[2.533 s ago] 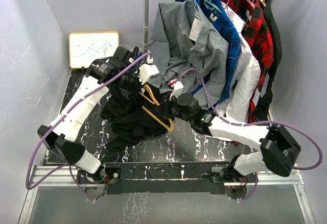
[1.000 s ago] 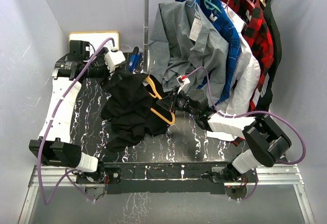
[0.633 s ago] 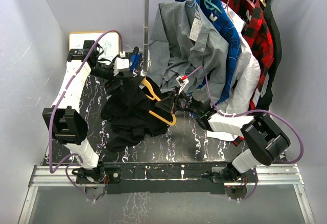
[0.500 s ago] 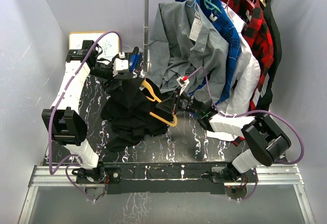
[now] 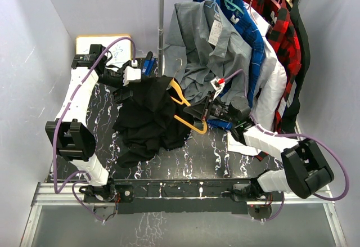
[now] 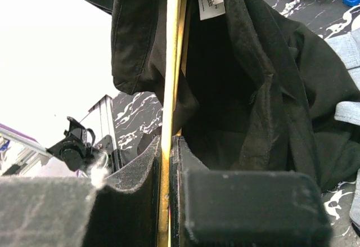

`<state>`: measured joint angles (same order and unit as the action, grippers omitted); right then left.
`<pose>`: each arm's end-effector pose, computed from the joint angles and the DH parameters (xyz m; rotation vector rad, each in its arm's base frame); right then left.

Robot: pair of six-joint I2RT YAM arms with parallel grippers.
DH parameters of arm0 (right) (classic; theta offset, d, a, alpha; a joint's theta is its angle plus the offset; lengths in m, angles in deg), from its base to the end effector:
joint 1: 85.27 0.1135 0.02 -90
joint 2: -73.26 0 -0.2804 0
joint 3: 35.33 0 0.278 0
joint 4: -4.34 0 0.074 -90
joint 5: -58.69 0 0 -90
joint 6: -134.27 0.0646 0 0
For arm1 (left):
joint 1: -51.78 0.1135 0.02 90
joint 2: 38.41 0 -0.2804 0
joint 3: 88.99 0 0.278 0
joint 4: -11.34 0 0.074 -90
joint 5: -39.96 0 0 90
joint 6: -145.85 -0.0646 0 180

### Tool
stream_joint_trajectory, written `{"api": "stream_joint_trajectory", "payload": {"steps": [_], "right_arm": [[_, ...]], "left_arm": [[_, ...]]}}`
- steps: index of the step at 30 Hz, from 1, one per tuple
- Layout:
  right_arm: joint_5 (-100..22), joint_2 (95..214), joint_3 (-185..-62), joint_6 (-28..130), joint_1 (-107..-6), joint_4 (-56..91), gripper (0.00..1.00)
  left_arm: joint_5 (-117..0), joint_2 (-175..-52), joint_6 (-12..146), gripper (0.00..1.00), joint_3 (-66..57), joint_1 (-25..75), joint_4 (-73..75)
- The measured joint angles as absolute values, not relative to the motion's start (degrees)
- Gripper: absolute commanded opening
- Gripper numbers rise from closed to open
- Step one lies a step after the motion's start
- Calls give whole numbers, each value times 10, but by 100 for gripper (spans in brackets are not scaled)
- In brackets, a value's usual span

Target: Place the shirt on the hanger

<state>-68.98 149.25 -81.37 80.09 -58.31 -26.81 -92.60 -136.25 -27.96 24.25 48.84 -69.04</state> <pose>0.2656 0.1794 0.2494 -0.4403 1.6693 1.3418 0.3750 -0.0630 0.3549 1.7384 1.5481 -0.3538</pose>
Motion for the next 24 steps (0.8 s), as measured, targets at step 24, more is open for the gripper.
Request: {"api": "stream_joint_trajectory", "payload": {"steps": [24], "right_arm": [[-695, 1431, -851, 768, -592, -162, 0]], "left_arm": [[-958, -1305, -172, 98, 291, 473, -612]]}}
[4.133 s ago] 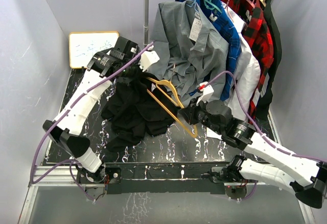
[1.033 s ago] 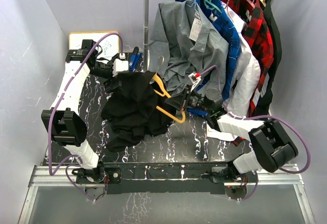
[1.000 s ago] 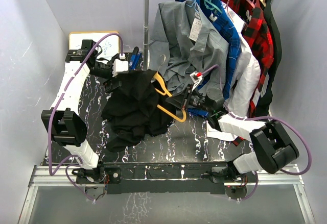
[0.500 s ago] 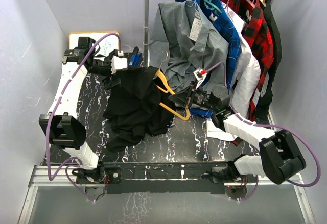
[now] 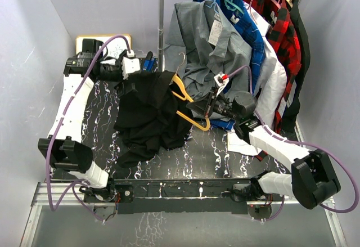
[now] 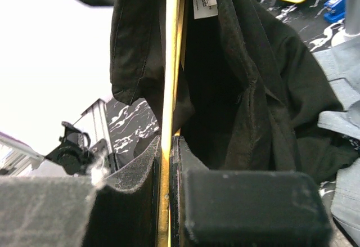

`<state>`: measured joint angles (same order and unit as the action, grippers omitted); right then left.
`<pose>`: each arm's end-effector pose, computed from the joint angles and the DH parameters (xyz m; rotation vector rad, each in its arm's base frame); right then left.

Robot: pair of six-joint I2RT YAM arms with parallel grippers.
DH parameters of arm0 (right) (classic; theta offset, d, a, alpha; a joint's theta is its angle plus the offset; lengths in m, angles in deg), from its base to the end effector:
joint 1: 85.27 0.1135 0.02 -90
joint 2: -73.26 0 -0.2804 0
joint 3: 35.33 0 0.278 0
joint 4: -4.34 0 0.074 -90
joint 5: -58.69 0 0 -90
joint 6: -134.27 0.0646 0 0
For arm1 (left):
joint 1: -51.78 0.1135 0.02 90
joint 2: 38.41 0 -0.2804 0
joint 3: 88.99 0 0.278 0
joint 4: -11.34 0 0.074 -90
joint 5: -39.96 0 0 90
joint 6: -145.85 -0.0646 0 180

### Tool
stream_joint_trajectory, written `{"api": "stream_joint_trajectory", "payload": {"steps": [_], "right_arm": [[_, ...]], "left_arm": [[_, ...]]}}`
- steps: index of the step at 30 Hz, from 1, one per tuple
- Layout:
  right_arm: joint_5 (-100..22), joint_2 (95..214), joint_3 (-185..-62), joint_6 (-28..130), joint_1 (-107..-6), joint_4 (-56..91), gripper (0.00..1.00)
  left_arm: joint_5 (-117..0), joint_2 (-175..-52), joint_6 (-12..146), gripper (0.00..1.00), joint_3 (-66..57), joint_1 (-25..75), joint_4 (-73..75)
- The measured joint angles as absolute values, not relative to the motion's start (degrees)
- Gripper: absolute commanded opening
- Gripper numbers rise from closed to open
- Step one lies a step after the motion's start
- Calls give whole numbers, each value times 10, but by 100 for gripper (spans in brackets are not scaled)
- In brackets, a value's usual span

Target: Place the shirt on the hanger

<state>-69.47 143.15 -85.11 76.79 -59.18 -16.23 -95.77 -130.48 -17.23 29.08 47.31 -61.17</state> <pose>0.2604 0.1719 0.2822 -0.4758 1.6586 1.2953 0.3573 -0.0743 0.4292 1.5777 1.4046 -0.2574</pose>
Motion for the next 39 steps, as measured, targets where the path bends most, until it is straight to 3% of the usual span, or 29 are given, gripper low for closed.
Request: {"api": "stream_joint_trajectory", "payload": {"steps": [10, 17, 25, 39], "right_arm": [[-615, 1403, -871, 749, -592, -103, 0], [-595, 1400, -871, 748, -593, -97, 0], [-582, 1372, -878, 741, -593, -68, 0], [-576, 1358, -882, 728, -596, -39, 0]], "left_arm": [[-887, -1153, 45, 98, 28, 382, -518], [-749, -1113, 190, 98, -82, 373, -337], [-599, -1105, 150, 96, -220, 376, -209], [-633, -1127, 63, 84, -225, 404, -244]]}}
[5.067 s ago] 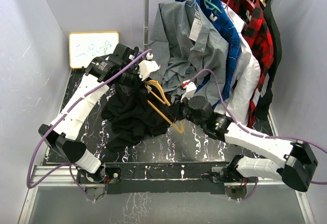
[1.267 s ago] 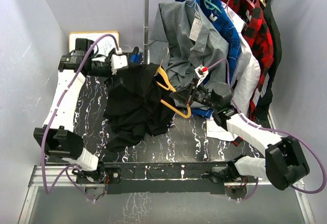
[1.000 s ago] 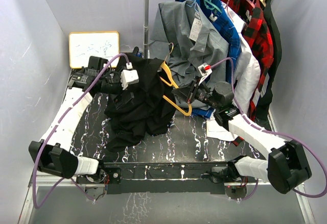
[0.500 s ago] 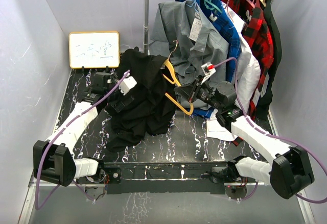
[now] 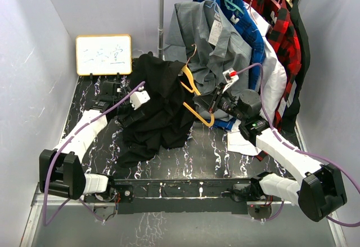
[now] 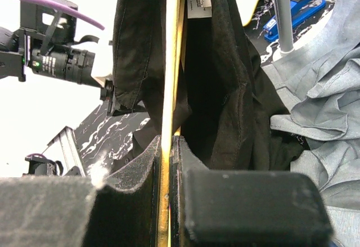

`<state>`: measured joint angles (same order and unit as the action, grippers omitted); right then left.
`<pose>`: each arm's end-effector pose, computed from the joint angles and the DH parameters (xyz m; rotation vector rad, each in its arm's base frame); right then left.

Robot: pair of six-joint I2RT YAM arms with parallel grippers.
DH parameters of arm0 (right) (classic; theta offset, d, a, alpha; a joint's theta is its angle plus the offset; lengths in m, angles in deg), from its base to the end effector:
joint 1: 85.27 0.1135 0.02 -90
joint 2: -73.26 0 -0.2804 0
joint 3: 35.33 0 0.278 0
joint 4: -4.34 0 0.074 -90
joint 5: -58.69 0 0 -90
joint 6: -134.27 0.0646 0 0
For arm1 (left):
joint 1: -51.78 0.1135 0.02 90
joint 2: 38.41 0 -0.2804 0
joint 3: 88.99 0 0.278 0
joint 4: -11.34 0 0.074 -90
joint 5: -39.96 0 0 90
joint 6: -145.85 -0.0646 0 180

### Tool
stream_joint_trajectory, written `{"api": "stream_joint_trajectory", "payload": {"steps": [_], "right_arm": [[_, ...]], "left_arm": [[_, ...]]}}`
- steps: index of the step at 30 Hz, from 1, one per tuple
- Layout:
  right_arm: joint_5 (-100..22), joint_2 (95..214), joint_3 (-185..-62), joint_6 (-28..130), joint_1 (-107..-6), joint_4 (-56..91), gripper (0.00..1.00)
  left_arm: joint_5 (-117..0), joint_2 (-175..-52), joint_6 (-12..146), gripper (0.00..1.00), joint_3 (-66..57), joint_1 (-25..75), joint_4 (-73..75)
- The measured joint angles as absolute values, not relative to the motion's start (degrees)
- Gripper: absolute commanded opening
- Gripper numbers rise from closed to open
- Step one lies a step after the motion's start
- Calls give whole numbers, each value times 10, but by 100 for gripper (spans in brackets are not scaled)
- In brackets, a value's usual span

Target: Place the shirt on the hanger

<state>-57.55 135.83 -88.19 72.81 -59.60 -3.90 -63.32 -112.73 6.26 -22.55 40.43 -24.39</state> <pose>0.2551 0.1543 0.3121 -0.3363 1.6731 1.0843 0.3095 -0.0773 0.2509 1.2679 1.9283 0.0700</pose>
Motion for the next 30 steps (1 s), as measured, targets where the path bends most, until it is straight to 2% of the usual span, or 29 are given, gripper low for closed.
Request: {"api": "stream_joint_trajectory", "payload": {"steps": [4, 6, 7, 11, 23, 30], "right_arm": [[-576, 1358, -887, 728, -599, -39, 0], [-576, 1358, -888, 728, -599, -39, 0], [-576, 1358, -888, 728, -599, -39, 0], [-576, 1358, -889, 728, -599, -39, 0], [-576, 1358, -889, 728, -600, -36, 0], [-571, 1358, -889, 726, -603, -35, 0]], "left_arm": [[-651, -1141, 50, 78, -225, 409, -268], [-658, -1144, 44, 64, -226, 411, -277], [-659, -1147, 41, 55, -226, 412, -281], [-662, -1170, 33, 2, -226, 420, -286], [-659, -1245, 9, 0, -165, 489, -304], [-662, -1259, -40, 0, -23, 566, -349]]}}
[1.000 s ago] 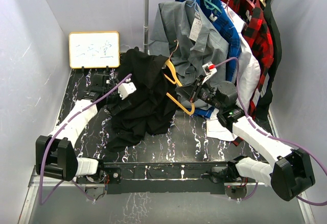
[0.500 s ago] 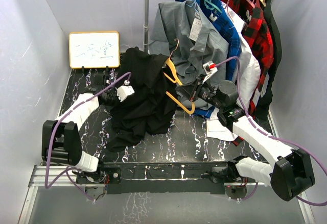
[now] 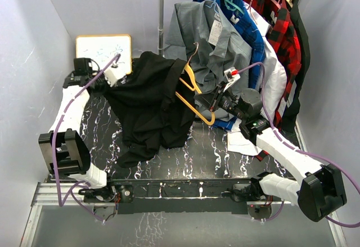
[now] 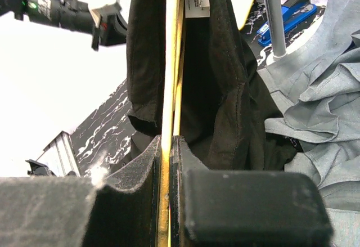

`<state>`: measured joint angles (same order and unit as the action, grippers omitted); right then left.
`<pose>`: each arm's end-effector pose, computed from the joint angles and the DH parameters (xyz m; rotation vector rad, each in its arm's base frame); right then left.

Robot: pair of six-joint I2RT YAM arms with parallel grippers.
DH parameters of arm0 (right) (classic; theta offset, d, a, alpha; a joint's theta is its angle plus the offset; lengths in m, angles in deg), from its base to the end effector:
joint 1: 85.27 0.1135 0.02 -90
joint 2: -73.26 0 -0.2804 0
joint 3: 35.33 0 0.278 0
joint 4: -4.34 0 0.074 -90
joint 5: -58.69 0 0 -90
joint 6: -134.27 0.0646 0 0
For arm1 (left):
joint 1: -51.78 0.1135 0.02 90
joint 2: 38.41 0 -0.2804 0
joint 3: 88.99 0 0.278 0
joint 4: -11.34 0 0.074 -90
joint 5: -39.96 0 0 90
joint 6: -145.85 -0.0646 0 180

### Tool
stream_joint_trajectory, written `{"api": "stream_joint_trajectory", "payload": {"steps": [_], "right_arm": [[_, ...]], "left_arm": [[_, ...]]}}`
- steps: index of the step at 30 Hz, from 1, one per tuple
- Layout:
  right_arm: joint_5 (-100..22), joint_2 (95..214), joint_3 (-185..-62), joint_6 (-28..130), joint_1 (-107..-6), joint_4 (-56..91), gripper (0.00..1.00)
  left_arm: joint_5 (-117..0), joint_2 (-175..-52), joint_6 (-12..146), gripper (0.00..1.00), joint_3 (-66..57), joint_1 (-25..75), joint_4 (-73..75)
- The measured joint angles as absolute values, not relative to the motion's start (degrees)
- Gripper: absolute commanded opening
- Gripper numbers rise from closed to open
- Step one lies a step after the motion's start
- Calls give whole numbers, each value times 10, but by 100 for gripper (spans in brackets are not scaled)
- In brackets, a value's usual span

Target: Place the shirt on the hanger

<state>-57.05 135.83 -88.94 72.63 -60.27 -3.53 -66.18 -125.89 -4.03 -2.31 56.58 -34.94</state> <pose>0.2579 0.1512 0.3166 -0.3223 1.6652 1.0670 0.3785 0.0138 0.2901 1.2065 2.0296 0.2133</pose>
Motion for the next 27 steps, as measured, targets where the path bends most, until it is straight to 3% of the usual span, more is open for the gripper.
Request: {"api": "stream_joint_trajectory", "payload": {"steps": [19, 27], "right_arm": [[-579, 1374, -889, 726, -603, -41, 0], [-628, 1401, -889, 727, -603, -49, 0]], "left_arm": [[-645, -1420, -138, 0, 381, 630, -431], [-622, -1476, -140, 0, 474, 659, -396]]}}
